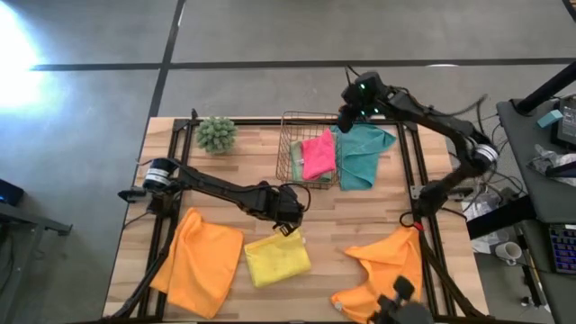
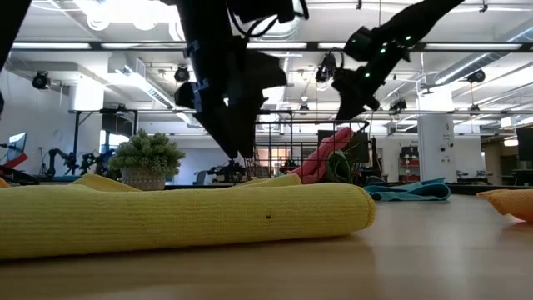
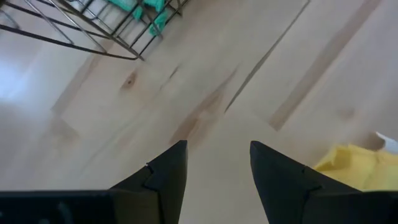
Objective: Fold microfiber towels
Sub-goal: Adjust the wire basket
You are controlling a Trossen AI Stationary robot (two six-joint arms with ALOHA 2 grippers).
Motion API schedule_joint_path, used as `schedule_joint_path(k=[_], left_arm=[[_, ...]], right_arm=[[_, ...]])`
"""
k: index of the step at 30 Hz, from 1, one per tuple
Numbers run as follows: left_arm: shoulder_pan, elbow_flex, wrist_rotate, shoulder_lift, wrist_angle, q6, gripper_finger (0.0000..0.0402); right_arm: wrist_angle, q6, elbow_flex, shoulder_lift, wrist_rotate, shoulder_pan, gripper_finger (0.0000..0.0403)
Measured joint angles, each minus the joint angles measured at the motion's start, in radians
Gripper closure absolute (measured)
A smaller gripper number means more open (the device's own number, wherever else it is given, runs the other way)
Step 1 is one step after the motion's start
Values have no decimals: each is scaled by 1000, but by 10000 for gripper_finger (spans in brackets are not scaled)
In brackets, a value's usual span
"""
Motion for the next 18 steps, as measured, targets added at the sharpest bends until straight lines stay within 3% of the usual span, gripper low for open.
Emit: schedule_joint_path(k=[4,10,18], left_arm=[[31,-64,10,0,102,0,242],[71,-118,28,-2,196,0,242],[115,-148,33,-1,219,8,242]], right_arm=[[-63,-5,136,124,-68,-28,365],[-180,-44,315,273,-80,-33,365],[-281,-45,437,368,-80,-43,365]])
